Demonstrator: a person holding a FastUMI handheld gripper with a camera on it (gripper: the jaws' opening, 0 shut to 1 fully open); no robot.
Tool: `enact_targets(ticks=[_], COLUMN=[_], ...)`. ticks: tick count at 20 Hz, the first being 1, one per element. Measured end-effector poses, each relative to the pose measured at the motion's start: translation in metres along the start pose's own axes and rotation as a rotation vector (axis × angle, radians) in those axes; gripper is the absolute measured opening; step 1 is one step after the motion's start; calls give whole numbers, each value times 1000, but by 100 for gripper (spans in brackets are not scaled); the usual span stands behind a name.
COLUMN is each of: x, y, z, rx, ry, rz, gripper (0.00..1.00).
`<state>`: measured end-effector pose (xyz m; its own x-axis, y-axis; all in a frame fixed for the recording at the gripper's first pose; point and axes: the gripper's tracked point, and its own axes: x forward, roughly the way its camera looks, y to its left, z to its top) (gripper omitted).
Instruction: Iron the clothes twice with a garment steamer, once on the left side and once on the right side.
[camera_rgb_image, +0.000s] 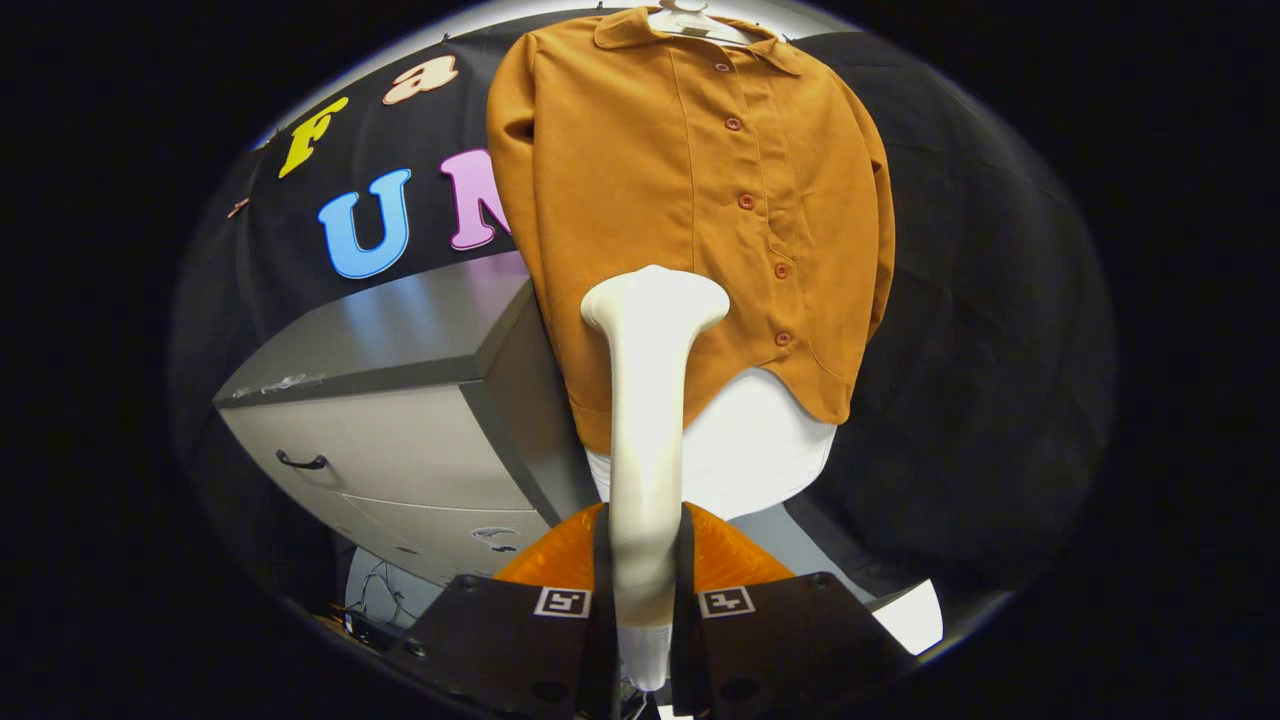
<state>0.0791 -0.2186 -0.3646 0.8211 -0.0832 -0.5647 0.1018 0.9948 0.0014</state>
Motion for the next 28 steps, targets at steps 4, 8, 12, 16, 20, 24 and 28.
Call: enact_targets(ticks=[4, 8, 12, 16, 20, 24, 28], x=[-21, -46, -82, -122, -158, -174, -175], y=[-3, -5, 0, 4, 3, -8, -28], z=[10, 55, 120, 186, 241, 280, 302], rx=[26, 30, 16, 17, 12, 5, 9], ry=[-47, -153, -299, -441, -558, -638, -684], rz=[-6, -20, -21, -8, -2, -23, -41], gripper=[24, 24, 24, 24, 24, 23, 23])
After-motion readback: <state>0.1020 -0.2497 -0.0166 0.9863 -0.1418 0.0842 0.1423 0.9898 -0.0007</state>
